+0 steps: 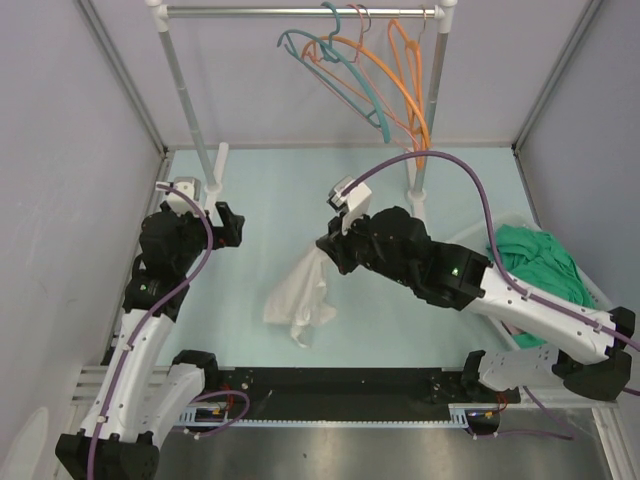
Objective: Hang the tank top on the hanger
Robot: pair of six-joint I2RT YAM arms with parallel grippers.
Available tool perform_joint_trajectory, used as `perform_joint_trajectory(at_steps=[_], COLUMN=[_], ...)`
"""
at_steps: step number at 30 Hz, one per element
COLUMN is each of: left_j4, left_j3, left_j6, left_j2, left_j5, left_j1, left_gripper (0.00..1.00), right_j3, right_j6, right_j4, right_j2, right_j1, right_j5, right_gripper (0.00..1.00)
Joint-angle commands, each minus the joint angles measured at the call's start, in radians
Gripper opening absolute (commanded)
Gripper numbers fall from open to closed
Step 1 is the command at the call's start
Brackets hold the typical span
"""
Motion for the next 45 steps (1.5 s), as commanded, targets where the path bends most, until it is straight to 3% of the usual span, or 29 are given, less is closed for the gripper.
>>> perform_joint_trajectory(at_steps=[1,5,6,8,9,10,11,21,29,35,41,45], left_j4=[0.019,0.019,0.022,0.022,0.022,0.020,0.020,0.014,0.028,0.024,0.022,0.020], left_j3=[-0.002,-0.003,-0.005,-0.003,-0.003,0.000,-0.002,-0.002,-0.008,-0.006,-0.006,-0.006], left_j6=[0.015,0.023,0.023,0.023,0.024,0.026,0.029,0.043,0.032,0.033,0.037,0.037], left_j2=[0.012,0.019,0.024,0.030,0.035,0.039,0.039,0.024,0.024,0.005,-0.010,-0.015], left_j5=[-0.026,0.025,0.026,0.022,0.019,0.019,0.017,-0.015,0.117,0.102,0.091,0.091], left_j1=[0.005,0.003,0.003,-0.001,-0.003,-0.006,-0.013,-0.052,-0.058,-0.058,-0.058,-0.058], left_gripper=[0.99,0.99,0.98,0.98,0.98,0.97,0.97,0.96,0.97,0.98,0.98,0.98], right_j3=[0.025,-0.074,-0.093,-0.128,-0.127,-0.122,-0.119,-0.124,0.152,0.419,0.582,0.651], right_j6=[0.033,0.104,0.112,0.121,0.121,0.118,0.103,-0.002,-0.041,-0.115,-0.137,-0.137], right_j4=[0.073,0.085,0.093,0.096,0.074,0.058,0.044,-0.100,-0.320,-0.319,-0.254,-0.214], right_j2=[0.006,0.008,0.020,0.037,0.049,0.064,0.068,-0.098,-0.152,-0.041,0.121,0.195], right_j1=[-0.068,-0.180,-0.198,-0.260,-0.275,-0.286,-0.288,-0.300,-0.287,-0.414,-0.580,-0.625], right_j5=[0.117,0.101,0.067,0.009,-0.019,-0.052,-0.056,-0.067,-0.007,-0.040,-0.292,-0.347], right_gripper=[0.00,0.00,0.10,0.43,0.84,0.96,1.00,0.99,0.95,0.75,0.66,0.61])
